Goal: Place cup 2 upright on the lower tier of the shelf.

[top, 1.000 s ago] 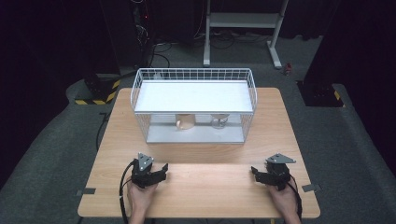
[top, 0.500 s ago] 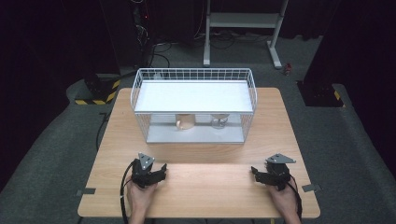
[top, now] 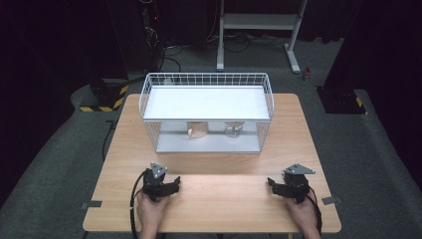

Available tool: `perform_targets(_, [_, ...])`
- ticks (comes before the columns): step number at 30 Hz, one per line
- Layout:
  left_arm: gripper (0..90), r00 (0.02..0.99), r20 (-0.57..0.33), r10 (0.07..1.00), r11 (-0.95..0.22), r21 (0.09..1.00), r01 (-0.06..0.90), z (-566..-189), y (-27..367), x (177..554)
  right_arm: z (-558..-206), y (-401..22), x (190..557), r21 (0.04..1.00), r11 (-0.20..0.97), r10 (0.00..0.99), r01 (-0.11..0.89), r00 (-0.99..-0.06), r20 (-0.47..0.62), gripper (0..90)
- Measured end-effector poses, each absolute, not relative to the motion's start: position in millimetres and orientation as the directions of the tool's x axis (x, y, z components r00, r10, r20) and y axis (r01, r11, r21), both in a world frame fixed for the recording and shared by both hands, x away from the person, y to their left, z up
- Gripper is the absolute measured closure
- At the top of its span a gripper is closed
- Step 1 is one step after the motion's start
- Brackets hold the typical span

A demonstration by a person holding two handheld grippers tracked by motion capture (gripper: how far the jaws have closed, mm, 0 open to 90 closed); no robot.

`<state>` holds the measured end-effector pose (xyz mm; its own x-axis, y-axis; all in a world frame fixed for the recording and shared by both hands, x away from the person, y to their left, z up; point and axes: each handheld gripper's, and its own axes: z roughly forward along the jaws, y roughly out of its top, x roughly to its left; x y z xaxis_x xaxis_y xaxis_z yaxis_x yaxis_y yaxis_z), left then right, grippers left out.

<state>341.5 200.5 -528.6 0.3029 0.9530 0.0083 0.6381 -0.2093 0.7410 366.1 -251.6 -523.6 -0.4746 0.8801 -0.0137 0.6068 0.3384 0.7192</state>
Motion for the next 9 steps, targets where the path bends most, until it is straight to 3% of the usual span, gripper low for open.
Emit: perform_targets(9, [16.5, 0.3, 0.005, 0.954, -0.207, 0.734, 0.647, -528.5, 198.9, 342.3, -523.6, -251.6, 366.1, 0.719, 0.339, 0.88, 0.607, -0.474, -0.014, 24.5])
